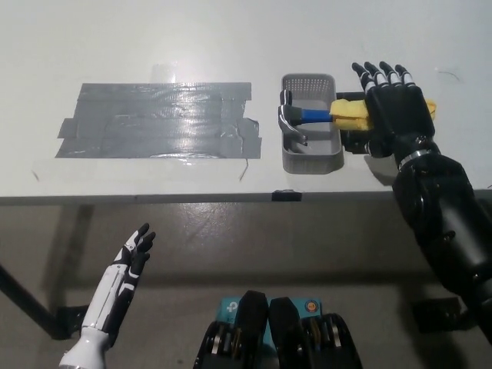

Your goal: The robot picks the hammer with right hand and hits the black area on the desk and places it back.

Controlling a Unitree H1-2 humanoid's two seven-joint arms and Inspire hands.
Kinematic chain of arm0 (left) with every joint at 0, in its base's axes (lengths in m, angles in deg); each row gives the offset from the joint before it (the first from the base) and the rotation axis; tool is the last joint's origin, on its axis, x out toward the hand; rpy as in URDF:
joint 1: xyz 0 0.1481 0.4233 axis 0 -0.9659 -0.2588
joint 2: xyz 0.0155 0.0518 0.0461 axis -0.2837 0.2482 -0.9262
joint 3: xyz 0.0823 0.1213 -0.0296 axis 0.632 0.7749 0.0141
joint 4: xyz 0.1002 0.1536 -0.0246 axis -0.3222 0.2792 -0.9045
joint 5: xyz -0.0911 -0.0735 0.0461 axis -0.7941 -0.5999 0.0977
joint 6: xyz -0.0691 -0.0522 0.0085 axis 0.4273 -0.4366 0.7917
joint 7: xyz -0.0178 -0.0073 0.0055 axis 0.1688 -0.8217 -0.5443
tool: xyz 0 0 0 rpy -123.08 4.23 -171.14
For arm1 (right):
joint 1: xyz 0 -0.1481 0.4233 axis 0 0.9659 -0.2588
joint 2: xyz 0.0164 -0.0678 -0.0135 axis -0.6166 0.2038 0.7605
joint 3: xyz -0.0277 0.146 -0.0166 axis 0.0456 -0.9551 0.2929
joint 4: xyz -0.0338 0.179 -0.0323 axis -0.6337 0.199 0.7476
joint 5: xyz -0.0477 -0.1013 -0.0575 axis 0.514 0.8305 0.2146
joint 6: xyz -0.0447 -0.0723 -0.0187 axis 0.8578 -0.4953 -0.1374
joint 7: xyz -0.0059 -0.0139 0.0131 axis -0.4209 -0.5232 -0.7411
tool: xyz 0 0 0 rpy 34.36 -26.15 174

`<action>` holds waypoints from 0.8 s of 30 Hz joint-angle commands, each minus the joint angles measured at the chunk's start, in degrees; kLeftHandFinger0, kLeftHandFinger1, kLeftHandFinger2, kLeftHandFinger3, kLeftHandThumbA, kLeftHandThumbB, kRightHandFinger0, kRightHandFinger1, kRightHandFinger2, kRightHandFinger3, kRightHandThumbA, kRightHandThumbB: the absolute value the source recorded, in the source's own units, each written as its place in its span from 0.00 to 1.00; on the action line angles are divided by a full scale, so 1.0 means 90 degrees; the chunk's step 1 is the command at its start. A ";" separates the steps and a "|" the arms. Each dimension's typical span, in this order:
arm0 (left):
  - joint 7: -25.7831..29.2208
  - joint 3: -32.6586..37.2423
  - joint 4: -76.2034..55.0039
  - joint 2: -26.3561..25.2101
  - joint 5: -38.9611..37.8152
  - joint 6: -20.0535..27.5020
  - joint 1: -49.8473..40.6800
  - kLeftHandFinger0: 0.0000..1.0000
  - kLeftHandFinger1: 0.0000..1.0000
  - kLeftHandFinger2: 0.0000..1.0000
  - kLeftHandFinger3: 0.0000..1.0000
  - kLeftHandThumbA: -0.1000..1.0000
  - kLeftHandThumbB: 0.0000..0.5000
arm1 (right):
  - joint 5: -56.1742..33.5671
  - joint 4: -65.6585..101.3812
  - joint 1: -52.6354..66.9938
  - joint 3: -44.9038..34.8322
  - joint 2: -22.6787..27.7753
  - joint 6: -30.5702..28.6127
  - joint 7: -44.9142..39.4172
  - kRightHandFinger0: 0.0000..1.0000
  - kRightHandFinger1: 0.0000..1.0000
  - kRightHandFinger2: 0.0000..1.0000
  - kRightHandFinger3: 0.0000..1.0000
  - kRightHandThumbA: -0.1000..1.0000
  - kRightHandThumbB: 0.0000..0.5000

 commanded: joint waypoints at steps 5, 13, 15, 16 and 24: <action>-0.0070 -0.0021 -0.0249 -0.0025 -0.0089 0.0123 0.0103 1.00 1.00 1.00 1.00 1.00 0.07 | -0.0115 -0.0403 -0.0517 0.0056 -0.0042 -0.0137 0.0442 1.00 1.00 1.00 1.00 1.00 0.79; -0.0082 0.0008 -0.0232 -0.0030 -0.0077 0.0111 0.0139 1.00 1.00 1.00 1.00 1.00 0.09 | -0.0092 -0.0636 -0.0629 0.0141 -0.0121 -0.0038 0.0445 1.00 1.00 1.00 1.00 1.00 0.79; -0.0086 0.0013 -0.0230 -0.0034 -0.0075 0.0127 0.0142 1.00 1.00 1.00 1.00 1.00 0.08 | -0.0131 -0.0779 -0.0686 0.0146 -0.0174 -0.0101 0.0564 1.00 1.00 1.00 1.00 1.00 0.77; -0.0091 0.0015 -0.0240 -0.0041 -0.0072 0.0116 0.0144 1.00 1.00 1.00 1.00 1.00 0.09 | -0.0131 -0.0781 -0.0703 0.0162 -0.0193 -0.0108 0.0562 1.00 1.00 1.00 1.00 1.00 0.78; -0.0057 0.0035 -0.0279 -0.0060 0.0051 0.0101 0.0193 1.00 1.00 1.00 1.00 1.00 0.13 | -0.0073 -0.2235 -0.1018 0.0168 -0.0422 -0.1469 0.3951 0.44 0.38 0.46 0.55 0.12 0.58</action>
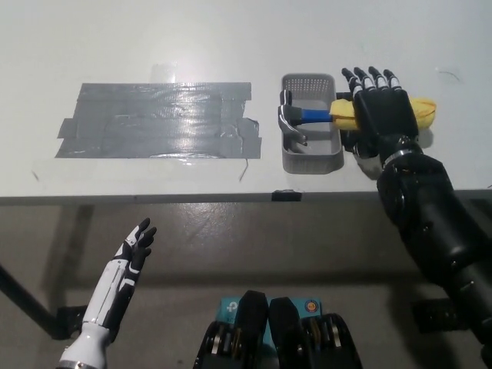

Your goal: The robot picks the hammer with right hand and hits the black area on the desk and places it back.

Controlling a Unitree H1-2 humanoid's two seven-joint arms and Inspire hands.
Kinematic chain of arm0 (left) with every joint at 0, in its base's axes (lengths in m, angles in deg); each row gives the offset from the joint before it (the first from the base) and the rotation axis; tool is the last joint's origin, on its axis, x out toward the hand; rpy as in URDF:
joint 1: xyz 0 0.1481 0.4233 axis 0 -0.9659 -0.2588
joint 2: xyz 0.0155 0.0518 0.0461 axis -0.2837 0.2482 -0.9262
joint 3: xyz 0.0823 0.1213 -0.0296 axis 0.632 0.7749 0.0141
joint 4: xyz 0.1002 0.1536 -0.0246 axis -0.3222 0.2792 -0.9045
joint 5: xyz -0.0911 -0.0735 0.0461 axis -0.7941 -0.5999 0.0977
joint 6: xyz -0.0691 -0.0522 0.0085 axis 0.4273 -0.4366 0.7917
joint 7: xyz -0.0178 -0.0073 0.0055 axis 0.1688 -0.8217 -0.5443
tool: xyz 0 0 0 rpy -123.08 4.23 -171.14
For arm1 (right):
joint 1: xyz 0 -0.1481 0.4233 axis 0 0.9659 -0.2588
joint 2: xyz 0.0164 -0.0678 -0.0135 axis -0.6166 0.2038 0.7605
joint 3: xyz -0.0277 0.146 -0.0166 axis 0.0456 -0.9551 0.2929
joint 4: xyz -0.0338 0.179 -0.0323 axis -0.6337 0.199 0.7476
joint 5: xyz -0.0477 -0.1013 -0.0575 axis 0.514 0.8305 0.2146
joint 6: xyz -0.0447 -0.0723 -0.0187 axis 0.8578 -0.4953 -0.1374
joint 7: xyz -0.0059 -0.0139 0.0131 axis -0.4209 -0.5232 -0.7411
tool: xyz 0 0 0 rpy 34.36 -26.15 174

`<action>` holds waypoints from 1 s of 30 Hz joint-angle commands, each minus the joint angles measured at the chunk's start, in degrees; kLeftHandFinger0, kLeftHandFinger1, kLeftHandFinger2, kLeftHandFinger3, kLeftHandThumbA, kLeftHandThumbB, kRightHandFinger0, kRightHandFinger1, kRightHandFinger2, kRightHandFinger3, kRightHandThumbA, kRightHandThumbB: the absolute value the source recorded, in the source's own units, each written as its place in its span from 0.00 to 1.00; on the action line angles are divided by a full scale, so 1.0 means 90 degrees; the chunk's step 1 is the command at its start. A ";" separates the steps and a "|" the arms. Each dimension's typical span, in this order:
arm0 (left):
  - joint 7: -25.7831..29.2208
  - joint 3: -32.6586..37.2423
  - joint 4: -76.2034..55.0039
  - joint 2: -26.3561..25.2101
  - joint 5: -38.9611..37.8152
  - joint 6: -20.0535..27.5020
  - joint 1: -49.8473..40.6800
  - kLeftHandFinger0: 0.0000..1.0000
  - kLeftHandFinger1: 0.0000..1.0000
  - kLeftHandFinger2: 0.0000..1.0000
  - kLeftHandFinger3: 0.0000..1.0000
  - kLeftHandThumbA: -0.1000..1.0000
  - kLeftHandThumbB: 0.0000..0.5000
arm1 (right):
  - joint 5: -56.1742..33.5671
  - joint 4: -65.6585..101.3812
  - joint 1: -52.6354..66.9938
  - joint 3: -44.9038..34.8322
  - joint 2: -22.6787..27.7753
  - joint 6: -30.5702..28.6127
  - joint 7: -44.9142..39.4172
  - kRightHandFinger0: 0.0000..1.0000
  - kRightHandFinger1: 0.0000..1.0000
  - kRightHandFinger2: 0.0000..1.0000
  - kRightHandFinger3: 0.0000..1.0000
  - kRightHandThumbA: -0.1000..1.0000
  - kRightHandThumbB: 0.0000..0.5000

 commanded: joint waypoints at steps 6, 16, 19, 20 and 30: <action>-0.0115 0.0003 -0.0323 -0.0099 0.0001 0.0031 0.0144 1.00 1.00 1.00 1.00 1.00 0.14 | 0.0063 -0.1665 -0.0800 0.0178 -0.0040 -0.1836 0.4268 0.00 0.24 0.69 0.73 0.00 0.49; -0.0130 -0.0004 -0.0335 -0.0147 0.0033 0.0005 0.0204 1.00 1.00 1.00 1.00 1.00 0.09 | -0.0139 -0.1782 -0.0716 0.0131 0.0172 -0.2095 0.3955 0.00 0.30 0.76 0.74 0.00 0.36; -0.0130 -0.0004 -0.0335 -0.0147 0.0033 0.0004 0.0204 1.00 1.00 1.00 1.00 1.00 0.09 | -0.0138 -0.1866 -0.0744 0.0143 0.0164 -0.2144 0.4036 0.00 0.30 0.76 0.73 0.00 0.35; -0.0148 -0.0005 -0.0346 -0.0151 0.0013 -0.0047 0.0201 1.00 1.00 1.00 1.00 1.00 0.06 | -0.0341 -0.1615 -0.0694 -0.0052 0.0229 -0.2272 0.3942 0.00 0.26 0.70 0.67 0.00 0.43; -0.0146 -0.0016 -0.0277 -0.0156 0.0030 0.0010 0.0281 1.00 1.00 1.00 1.00 1.00 0.05 | -0.3262 0.0481 -0.0666 -0.1872 -0.0021 -0.1986 0.0811 0.00 0.24 0.65 0.69 0.00 0.22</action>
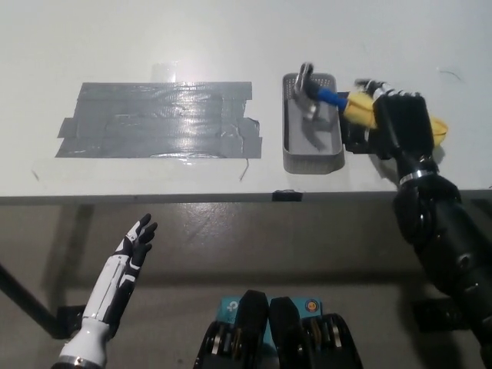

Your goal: The robot picks the hammer with right hand and hits the black area on the desk and places it back.

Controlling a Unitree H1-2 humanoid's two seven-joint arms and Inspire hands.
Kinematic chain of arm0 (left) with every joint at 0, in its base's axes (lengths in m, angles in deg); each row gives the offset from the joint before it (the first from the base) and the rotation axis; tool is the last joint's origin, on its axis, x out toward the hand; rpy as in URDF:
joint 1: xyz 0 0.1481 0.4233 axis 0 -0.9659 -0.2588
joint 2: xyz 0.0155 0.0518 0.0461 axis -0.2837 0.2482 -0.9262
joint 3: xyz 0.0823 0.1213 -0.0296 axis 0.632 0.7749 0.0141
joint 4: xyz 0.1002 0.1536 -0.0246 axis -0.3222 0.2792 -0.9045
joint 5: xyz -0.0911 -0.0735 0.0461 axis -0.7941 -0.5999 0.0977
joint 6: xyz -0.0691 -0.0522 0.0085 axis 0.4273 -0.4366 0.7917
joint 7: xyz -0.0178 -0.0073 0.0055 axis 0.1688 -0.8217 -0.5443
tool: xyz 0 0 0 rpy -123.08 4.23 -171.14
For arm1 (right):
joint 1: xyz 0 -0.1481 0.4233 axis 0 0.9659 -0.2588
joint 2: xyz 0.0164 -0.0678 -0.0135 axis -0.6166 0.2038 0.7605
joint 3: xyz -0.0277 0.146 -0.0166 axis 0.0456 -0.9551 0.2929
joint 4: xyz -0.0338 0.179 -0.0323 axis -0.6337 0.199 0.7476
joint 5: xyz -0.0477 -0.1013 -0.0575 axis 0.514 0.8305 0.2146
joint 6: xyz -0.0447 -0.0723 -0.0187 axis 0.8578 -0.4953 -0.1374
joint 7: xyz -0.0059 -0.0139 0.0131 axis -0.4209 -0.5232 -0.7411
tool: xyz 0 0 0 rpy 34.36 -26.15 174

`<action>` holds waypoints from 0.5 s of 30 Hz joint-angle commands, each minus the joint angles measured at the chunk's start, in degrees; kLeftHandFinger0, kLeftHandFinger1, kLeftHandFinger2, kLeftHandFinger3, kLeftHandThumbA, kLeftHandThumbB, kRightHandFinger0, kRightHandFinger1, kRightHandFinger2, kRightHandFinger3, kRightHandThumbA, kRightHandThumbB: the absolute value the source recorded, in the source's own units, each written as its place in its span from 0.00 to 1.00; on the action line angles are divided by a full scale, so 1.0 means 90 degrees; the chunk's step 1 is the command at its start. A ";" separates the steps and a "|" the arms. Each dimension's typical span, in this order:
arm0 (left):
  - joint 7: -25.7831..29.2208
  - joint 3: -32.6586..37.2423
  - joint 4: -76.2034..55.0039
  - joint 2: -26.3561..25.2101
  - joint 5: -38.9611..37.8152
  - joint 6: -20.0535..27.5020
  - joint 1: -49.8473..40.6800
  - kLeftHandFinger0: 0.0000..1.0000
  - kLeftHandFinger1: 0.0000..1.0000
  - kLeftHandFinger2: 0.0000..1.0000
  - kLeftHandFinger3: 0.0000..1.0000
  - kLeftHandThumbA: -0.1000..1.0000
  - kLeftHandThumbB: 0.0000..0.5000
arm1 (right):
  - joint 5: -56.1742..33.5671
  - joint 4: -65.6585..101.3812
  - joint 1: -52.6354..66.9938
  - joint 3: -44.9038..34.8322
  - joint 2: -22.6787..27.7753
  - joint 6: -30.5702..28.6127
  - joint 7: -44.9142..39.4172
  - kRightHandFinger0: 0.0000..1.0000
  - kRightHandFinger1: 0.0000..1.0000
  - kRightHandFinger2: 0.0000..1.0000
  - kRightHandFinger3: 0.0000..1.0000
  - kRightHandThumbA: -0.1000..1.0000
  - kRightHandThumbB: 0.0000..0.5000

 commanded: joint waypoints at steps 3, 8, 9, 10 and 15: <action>-0.0108 -0.0014 -0.0230 -0.0131 0.0023 0.0032 0.0192 1.00 1.00 1.00 1.00 1.00 0.04 | -0.3752 0.1952 -0.1087 -0.1759 -0.0046 0.0446 -0.2602 0.02 0.29 0.66 0.63 0.00 0.29; -0.0115 -0.0008 -0.0232 -0.0134 0.0039 0.0024 0.0207 1.00 1.00 1.00 1.00 1.00 0.06 | -0.4422 0.2050 -0.1360 -0.2334 -0.0040 0.1011 -0.3096 0.02 0.48 0.87 0.83 0.00 0.23; -0.0116 -0.0010 -0.0232 -0.0133 0.0039 0.0024 0.0207 1.00 1.00 1.00 1.00 1.00 0.06 | -0.4416 0.2056 -0.1359 -0.2357 -0.0047 0.1019 -0.3122 0.02 0.49 0.87 0.83 0.00 0.23; -0.0128 -0.0006 -0.0230 -0.0130 0.0029 0.0019 0.0226 1.00 1.00 1.00 1.00 1.00 0.06 | -0.4660 0.2057 -0.1425 -0.2494 0.0007 0.1036 -0.3312 0.02 0.49 0.86 0.83 0.00 0.21; -0.0152 -0.0007 -0.0232 -0.0128 0.0009 0.0008 0.0263 1.00 1.00 1.00 1.00 1.00 0.05 | -0.5060 0.2116 -0.1587 -0.2814 0.0087 0.1449 -0.3797 0.00 0.46 0.80 0.76 0.00 0.19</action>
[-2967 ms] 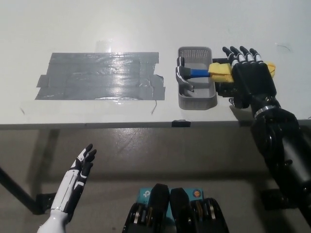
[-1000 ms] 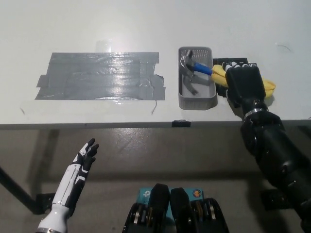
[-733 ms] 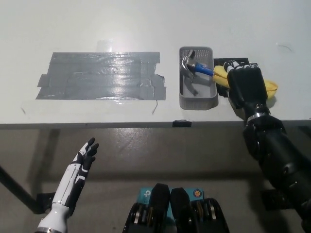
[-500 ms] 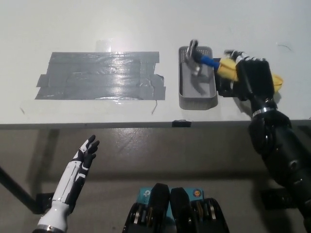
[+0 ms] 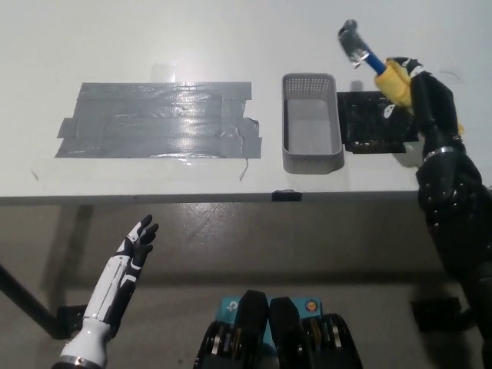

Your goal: The robot picks the hammer with right hand and hits the black area on the desk and places it back.

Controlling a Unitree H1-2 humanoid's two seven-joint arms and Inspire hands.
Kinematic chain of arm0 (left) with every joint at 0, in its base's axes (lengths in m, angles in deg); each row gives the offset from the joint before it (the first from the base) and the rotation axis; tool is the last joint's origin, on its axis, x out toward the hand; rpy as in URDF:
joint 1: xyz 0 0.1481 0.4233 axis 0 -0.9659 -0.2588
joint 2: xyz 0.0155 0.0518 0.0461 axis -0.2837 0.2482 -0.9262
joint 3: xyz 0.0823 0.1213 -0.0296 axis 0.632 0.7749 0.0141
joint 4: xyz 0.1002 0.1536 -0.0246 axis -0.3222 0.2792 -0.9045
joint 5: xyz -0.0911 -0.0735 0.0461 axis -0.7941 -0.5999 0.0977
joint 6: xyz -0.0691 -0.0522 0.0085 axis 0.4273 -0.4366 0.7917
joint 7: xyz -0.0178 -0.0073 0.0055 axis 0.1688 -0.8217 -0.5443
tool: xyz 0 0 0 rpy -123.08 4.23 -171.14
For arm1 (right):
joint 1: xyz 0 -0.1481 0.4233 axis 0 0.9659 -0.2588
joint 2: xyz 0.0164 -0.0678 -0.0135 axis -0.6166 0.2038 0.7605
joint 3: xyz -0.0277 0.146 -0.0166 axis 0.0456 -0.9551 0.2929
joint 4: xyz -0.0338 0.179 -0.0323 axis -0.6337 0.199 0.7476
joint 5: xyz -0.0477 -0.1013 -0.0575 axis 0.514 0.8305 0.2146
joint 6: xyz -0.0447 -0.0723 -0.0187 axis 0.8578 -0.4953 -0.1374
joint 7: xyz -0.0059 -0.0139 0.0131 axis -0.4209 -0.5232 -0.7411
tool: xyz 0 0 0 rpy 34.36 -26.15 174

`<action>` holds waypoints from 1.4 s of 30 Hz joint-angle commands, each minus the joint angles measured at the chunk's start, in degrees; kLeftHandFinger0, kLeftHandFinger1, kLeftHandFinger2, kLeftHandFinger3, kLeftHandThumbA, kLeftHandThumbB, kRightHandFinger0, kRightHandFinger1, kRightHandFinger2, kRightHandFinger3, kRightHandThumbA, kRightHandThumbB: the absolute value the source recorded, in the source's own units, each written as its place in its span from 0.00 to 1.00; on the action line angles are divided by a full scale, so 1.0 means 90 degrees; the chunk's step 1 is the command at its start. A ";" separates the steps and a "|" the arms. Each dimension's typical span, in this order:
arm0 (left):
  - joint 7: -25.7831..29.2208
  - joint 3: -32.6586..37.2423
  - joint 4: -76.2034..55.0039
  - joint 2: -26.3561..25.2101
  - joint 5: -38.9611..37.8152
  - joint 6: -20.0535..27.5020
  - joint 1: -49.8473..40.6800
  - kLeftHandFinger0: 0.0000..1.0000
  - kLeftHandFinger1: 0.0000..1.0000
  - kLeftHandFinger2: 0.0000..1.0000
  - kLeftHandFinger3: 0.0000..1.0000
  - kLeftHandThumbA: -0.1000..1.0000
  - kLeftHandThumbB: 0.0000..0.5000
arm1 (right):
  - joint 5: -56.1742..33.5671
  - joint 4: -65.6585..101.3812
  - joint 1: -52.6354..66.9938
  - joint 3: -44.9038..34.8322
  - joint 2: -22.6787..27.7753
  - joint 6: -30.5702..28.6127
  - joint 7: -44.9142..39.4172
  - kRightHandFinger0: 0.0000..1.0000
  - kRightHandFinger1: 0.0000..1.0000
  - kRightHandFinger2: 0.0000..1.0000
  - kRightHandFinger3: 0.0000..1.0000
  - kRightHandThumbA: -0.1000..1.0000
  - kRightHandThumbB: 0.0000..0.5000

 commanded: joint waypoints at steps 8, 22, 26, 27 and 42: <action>-0.0121 -0.0023 -0.0266 -0.0200 0.0070 0.0052 0.0342 1.00 1.00 1.00 1.00 1.00 0.00 | -0.2613 0.1074 -0.1920 -0.0611 0.1472 0.1627 -0.4037 0.08 0.59 0.89 0.89 0.00 0.30; -0.0140 -0.0027 -0.0178 -0.0249 0.0066 0.0156 0.0355 1.00 1.00 1.00 1.00 1.00 0.00 | -0.1657 0.1378 -0.1783 0.0816 0.2675 0.1393 -0.5718 0.13 0.63 0.92 1.00 0.00 0.27; -0.0163 -0.0033 -0.0177 -0.0255 0.0022 0.0163 0.0368 1.00 1.00 1.00 1.00 1.00 0.00 | -0.1453 0.1539 -0.1799 0.1140 0.2884 0.1416 -0.6049 0.09 0.53 0.83 1.00 0.00 0.30; -0.0168 -0.0040 -0.0186 -0.0266 0.0015 0.0156 0.0378 1.00 1.00 1.00 1.00 1.00 0.00 | -0.1419 0.1541 -0.1820 0.1216 0.2927 0.1328 -0.6093 0.10 0.53 0.83 1.00 0.00 0.28; -0.0202 0.0028 -0.0205 -0.0345 0.0071 0.0091 0.0405 0.96 1.00 1.00 1.00 1.00 0.00 | -0.1588 0.1816 -0.1826 0.1410 0.3051 0.1661 -0.6657 0.21 0.70 0.97 1.00 0.00 0.25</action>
